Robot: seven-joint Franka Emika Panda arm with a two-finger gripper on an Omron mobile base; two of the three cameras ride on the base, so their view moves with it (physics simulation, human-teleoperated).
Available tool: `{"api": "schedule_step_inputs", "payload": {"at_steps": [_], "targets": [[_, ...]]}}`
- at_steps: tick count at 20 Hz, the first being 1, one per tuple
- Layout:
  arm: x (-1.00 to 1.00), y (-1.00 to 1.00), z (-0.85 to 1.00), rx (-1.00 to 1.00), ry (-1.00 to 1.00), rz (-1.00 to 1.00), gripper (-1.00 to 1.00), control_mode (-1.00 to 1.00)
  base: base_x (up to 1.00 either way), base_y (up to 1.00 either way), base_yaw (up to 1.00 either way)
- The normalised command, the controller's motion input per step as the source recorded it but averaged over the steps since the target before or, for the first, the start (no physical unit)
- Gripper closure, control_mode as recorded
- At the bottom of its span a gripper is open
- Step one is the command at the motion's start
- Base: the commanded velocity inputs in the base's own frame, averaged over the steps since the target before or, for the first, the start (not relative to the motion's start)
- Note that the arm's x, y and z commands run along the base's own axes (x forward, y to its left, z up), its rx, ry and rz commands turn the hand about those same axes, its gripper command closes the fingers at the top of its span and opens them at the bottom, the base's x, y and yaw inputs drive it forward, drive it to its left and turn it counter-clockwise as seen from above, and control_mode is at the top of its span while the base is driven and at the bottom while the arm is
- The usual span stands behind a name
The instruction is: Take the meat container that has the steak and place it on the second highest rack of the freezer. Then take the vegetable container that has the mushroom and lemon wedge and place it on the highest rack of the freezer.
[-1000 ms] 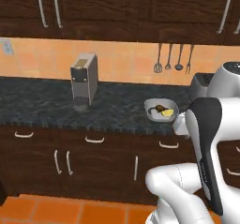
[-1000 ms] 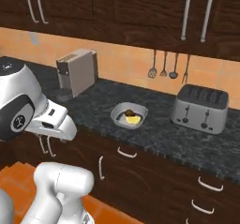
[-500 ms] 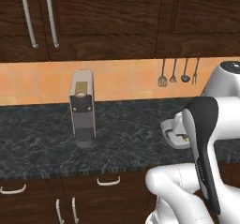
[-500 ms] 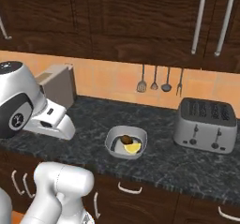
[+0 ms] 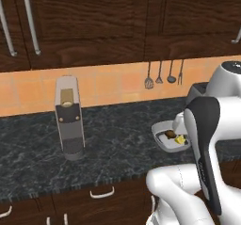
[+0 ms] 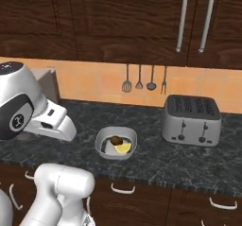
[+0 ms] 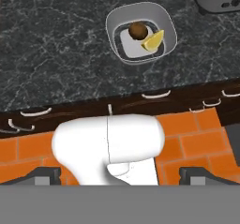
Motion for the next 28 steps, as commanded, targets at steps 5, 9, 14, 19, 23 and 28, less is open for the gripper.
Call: {"api": "schedule_step_inputs", "payload": {"at_steps": [5, 9, 14, 19, 23, 28], "targets": [[0.0, 0.0, 0.0, 0.0, 0.0, 0.0, -1.0, 1.0, 0.01, 0.15, -0.31], [0.14, -0.09, -0.09, 0.04, 0.0, -0.04, -1.0, -1.0, 0.13, -0.05, -0.08], [0.66, -0.54, -0.7, 0.2, 0.0, -0.2, -1.0, -1.0, 0.0, 0.0, 0.0], [0.6, -0.46, -0.97, 0.15, 0.01, -0.19, -1.0, -1.0, 0.0, 0.0, 0.0], [0.61, -0.38, -0.74, 0.02, 0.09, -0.19, -1.0, -1.0, 0.0, 0.0, 0.0], [0.85, -0.18, -0.19, 0.0, 0.16, -0.18, -1.0, -1.0, 0.0, 0.0, 0.0]]}}
